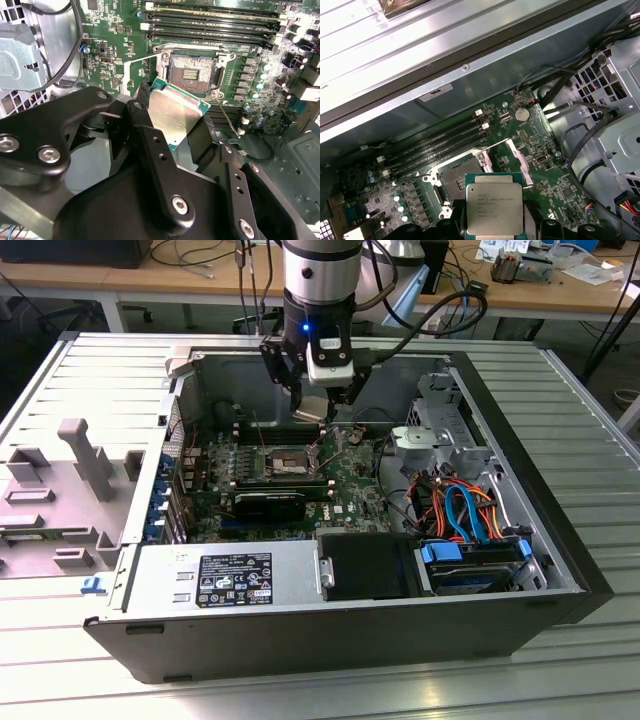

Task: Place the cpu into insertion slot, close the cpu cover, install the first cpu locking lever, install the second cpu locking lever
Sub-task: 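Place the cpu into insertion slot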

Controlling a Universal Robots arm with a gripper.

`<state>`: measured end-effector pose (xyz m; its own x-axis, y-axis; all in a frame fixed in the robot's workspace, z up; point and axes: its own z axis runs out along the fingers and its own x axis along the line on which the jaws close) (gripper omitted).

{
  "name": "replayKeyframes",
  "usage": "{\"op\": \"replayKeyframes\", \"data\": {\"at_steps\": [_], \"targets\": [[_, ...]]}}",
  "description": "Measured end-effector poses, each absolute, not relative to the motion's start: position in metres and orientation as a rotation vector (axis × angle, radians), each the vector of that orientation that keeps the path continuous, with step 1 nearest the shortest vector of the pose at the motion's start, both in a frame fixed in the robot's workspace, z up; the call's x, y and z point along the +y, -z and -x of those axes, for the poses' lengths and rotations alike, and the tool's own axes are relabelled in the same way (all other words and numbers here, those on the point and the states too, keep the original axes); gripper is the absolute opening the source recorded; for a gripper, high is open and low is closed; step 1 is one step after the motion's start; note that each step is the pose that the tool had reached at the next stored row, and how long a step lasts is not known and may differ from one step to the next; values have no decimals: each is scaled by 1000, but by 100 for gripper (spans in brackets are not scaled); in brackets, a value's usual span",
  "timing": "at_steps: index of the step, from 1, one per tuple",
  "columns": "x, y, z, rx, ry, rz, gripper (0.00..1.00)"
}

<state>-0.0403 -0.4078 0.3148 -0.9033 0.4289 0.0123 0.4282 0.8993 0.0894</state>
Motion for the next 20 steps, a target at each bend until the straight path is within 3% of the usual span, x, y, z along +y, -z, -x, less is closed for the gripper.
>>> {"op": "replayKeyframes", "data": {"at_steps": [20], "targets": [[-408,-314,40,3041,-141,-739,55]]}}
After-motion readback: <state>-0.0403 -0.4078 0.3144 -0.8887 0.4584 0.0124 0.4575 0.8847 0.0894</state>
